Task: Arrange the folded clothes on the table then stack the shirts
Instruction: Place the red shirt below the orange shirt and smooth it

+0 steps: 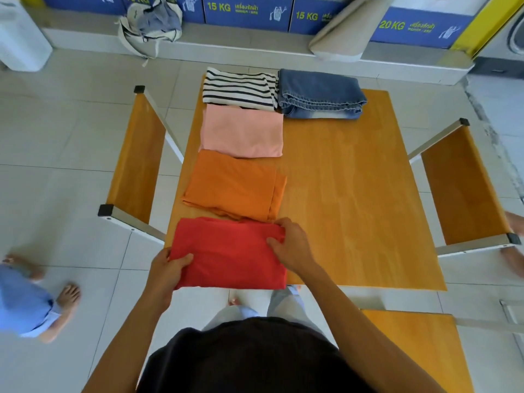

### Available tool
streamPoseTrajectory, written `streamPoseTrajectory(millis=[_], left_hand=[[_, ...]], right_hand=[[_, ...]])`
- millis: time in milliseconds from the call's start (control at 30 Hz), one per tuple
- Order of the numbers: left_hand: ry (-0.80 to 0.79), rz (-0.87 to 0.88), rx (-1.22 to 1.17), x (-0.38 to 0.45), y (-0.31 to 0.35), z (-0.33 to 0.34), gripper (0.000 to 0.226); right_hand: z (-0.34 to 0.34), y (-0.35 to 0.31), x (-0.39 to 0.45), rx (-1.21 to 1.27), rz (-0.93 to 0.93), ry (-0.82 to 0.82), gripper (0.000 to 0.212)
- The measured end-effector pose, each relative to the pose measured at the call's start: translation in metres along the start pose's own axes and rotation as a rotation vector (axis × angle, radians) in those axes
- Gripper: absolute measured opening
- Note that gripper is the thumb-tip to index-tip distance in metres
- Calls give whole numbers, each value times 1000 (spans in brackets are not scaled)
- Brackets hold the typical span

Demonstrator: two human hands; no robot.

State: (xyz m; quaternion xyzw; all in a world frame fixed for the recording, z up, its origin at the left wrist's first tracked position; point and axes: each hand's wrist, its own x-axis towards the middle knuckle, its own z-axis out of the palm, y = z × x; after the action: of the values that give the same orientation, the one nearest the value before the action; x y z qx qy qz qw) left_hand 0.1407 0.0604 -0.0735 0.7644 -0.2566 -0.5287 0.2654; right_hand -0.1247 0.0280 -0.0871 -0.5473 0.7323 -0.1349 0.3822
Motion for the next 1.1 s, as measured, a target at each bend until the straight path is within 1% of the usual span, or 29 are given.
streamPoseTrajectory(millis=[67,167,233,267,367,433,600,833,933,1000,1100], left_hand=[[69,43,41,4,10,-8,47],[99,93,128,14,20,-12,44],[103,102,195,19,23,-10,47],[104,105,225,21,23,-7,49],[74,129,271,24,27,6,52],[53,141,276,25,30,14,54],[80,143,310,26,32,29,56],[105,211,395,29,29,31,54],[225,322,561,26,30,35,56],[290,475,647,21,33,42,59],[247,699,767,21,34,58,58]], right_hand=[[6,-18,2,-11,-5,127,38],[11,-38,-11,-118,-10,335,31],[20,-42,-24,-139,-51,378,34],[27,-41,-30,-140,-88,351,38],[51,-33,-40,-205,-226,193,50],[62,-24,-35,-291,-246,110,61],[60,-7,-11,-444,-320,106,66],[45,-8,-3,-446,-315,44,63],[49,-8,-10,-503,-335,4,66],[48,-14,-9,-485,-322,3,64],[45,-26,-6,-417,-275,136,60]])
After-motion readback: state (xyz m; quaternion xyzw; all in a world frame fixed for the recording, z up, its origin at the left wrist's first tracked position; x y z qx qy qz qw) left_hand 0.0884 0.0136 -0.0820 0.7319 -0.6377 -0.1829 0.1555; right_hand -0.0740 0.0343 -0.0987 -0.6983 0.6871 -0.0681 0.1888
